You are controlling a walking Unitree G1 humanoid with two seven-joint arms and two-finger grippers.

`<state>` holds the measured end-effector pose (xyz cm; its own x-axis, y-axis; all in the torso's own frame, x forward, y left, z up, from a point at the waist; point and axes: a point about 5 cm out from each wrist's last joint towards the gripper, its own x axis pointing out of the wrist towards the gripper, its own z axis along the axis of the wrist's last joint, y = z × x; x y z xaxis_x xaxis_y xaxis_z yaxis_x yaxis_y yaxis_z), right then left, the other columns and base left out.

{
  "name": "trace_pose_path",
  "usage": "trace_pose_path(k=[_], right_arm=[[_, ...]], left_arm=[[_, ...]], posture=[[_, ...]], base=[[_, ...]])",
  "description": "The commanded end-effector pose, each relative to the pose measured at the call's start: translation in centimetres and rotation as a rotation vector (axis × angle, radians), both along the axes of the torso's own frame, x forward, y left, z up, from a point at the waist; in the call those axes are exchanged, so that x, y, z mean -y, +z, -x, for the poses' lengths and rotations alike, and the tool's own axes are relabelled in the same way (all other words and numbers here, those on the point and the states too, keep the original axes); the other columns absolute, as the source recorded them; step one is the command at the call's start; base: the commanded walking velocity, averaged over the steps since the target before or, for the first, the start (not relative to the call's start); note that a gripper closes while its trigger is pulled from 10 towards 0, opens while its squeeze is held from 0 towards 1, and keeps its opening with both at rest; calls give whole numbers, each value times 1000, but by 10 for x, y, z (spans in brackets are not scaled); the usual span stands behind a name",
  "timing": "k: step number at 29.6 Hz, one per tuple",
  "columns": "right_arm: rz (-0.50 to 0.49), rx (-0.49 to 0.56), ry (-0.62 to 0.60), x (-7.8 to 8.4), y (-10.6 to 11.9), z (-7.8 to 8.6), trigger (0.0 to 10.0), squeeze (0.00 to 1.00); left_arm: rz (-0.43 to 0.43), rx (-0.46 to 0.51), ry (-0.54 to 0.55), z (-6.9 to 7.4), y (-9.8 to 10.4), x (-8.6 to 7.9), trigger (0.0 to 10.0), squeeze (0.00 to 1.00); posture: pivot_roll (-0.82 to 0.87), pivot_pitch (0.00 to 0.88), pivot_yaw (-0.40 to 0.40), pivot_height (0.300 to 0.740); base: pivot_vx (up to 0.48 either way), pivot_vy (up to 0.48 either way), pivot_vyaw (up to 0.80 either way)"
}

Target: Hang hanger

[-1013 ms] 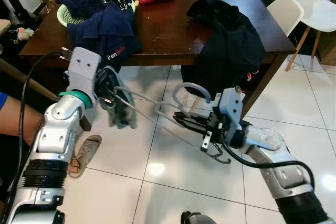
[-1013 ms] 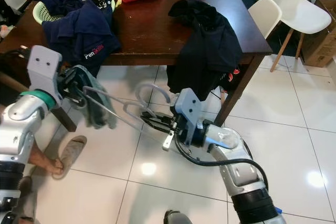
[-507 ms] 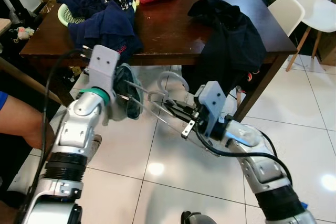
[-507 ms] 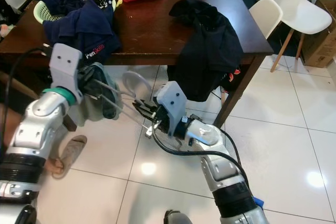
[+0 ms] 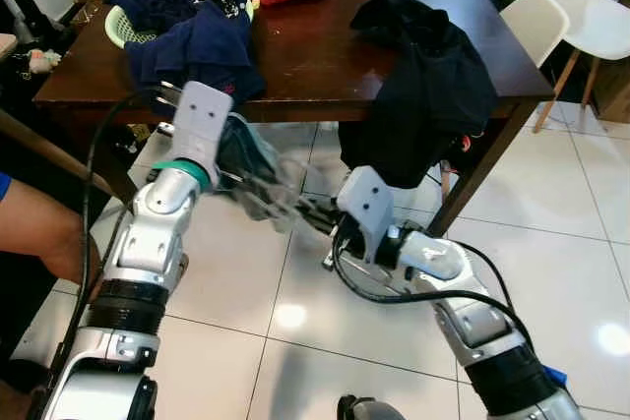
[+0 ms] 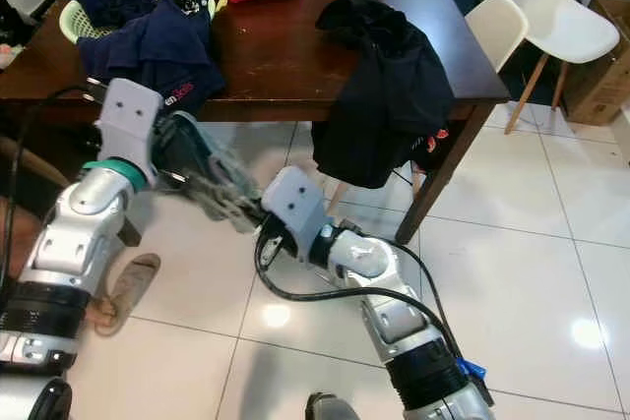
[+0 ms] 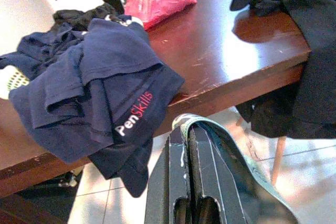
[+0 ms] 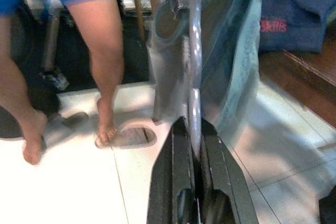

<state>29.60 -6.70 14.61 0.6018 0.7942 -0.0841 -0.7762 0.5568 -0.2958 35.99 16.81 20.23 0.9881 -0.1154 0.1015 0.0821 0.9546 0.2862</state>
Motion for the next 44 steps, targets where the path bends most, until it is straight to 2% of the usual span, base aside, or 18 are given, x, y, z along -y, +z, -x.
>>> trace_pose_path(k=[1,4,6,9,14,17,19,24,25,30,31,32,35,37,39,40,42,44], right_arm=[[18,-7,-16,-1,-4,-1,10000,0],[56,0,-43,-1,-8,-4,10000,0],[-3,13,11,-6,-1,2,10000,0],[-223,59,173,-14,30,21,10000,0],[-323,33,234,-14,45,26,10000,0],[-305,25,211,-12,44,23,10000,0],[-140,24,87,0,23,6,10000,0],[-36,17,-35,13,9,-7,10000,0],[127,19,-208,36,-11,-21,10000,0],[205,16,-261,46,-20,-24,10000,0],[289,-8,-311,59,-34,-23,10000,0],[289,-8,-311,59,-34,-23,10000,0],[158,-88,-290,58,-34,-16,10000,0],[-42,-156,-215,54,-23,-7,10000,0],[-42,-156,-215,54,-23,-7,10000,0],[-130,-183,-213,56,-17,-6,10000,0],[-130,-183,-213,56,-17,-6,10000,0],[-314,-261,-279,70,-8,-7,10000,0]], left_arm=[[5,10,8,-1,2,-1,10000,0],[13,17,13,-1,3,-1,10000,0],[15,18,31,-2,3,-3,10000,0],[8,9,74,-5,0,-9,10000,0],[3,1,86,-5,-2,-10,10000,0],[1,1,83,-5,-3,-9,10000,0],[4,10,77,-4,-2,-7,10000,0],[1,30,79,-2,1,-8,10000,0],[-39,102,63,7,10,-11,10000,0],[-74,147,35,15,16,-12,10000,0],[-149,194,8,37,20,-20,10000,0],[-149,194,8,37,20,-20,10000,0],[-226,169,61,47,7,-34,10000,0],[-223,101,200,46,-12,-52,10000,0],[-223,101,200,46,-12,-52,10000,0],[-176,60,282,43,-20,-60,10000,0],[-176,60,282,43,-20,-60,10000,0],[36,-21,464,33,-35,-72,10000,0]], posture=[[29,63,68,740],[24,64,68,740],[24,65,67,740],[19,62,68,740],[15,61,68,740],[18,60,66,740],[21,60,63,740],[21,57,63,740],[18,55,69,740],[17,55,70,740],[29,56,71,740],[29,56,71,740],[29,57,67,740],[29,58,59,740],[29,58,59,740],[23,60,52,740],[23,60,52,740],[2,65,46,740]], base=[[0,0,0],[0,0,0],[0,0,0],[0,0,0],[0,0,0],[0,0,0],[0,0,0],[0,0,0],[0,0,0],[0,0,0],[0,0,0],[0,0,0],[0,0,0],[0,0,0],[0,0,0],[0,0,0],[0,0,0],[0,0,0]])
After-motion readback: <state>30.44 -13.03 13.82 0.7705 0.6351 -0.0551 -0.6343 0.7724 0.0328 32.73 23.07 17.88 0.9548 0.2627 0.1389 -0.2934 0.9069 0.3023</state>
